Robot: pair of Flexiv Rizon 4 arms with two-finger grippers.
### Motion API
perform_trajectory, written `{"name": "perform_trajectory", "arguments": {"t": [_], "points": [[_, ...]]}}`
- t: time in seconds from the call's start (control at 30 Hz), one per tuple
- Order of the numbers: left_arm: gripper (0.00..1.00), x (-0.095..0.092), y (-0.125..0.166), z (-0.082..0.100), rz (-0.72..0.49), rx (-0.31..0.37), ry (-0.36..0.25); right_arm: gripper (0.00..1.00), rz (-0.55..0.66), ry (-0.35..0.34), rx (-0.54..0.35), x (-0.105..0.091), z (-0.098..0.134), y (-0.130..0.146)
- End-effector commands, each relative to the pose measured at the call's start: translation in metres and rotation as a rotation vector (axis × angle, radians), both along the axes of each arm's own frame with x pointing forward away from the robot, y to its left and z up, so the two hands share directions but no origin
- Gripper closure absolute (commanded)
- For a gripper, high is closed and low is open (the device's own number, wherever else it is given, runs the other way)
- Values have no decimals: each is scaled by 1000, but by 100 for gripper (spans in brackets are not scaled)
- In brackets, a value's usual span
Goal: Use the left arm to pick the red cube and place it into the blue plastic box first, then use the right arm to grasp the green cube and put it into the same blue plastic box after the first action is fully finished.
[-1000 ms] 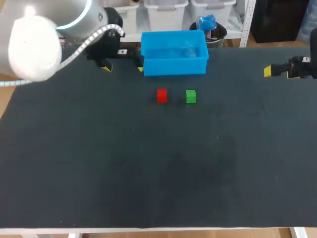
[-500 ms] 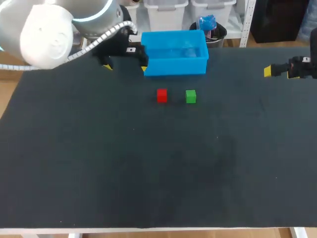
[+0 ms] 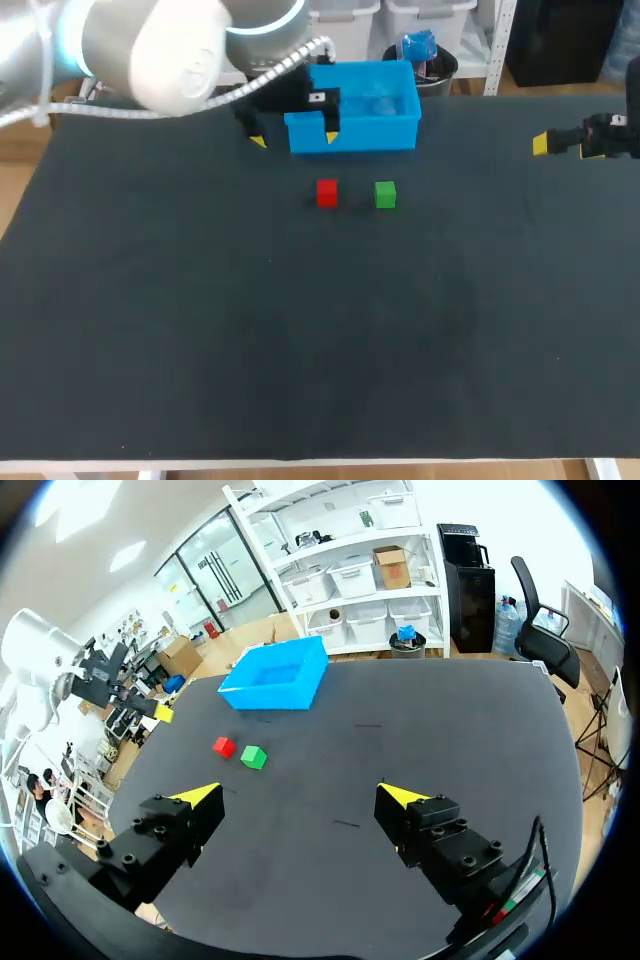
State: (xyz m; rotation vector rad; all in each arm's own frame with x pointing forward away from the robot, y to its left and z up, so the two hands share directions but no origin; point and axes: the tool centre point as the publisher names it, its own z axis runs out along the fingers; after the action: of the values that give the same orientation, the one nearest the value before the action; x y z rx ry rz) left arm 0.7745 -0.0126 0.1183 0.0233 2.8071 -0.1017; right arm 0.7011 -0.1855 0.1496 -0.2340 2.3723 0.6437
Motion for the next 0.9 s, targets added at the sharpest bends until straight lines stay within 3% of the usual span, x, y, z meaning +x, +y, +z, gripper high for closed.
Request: {"name": "perform_trajectory", "arguments": {"t": [0.03, 0.23, 0.4, 0.67, 0.73, 0.9], "points": [[0, 16, -17, -19, 31, 87, 29, 0, 1, 0, 1, 0, 0, 0], [0, 17, -24, -39, 28, 101, 44, 0, 1, 0, 1, 0, 0, 0], [0, 19, -26, -54, 35, 54, 61, 0, 1, 0, 1, 0, 0, 0], [0, 21, -27, -70, 19, 2, 39, 0, 1, 0, 1, 0, 0, 0], [0, 22, -30, -74, 10, 33, 33, 0, 1, 0, 1, 0, 0, 0], [0, 23, -35, -85, -4, 26, 38, 0, 1, 0, 1, 0, 0, 0]]}}
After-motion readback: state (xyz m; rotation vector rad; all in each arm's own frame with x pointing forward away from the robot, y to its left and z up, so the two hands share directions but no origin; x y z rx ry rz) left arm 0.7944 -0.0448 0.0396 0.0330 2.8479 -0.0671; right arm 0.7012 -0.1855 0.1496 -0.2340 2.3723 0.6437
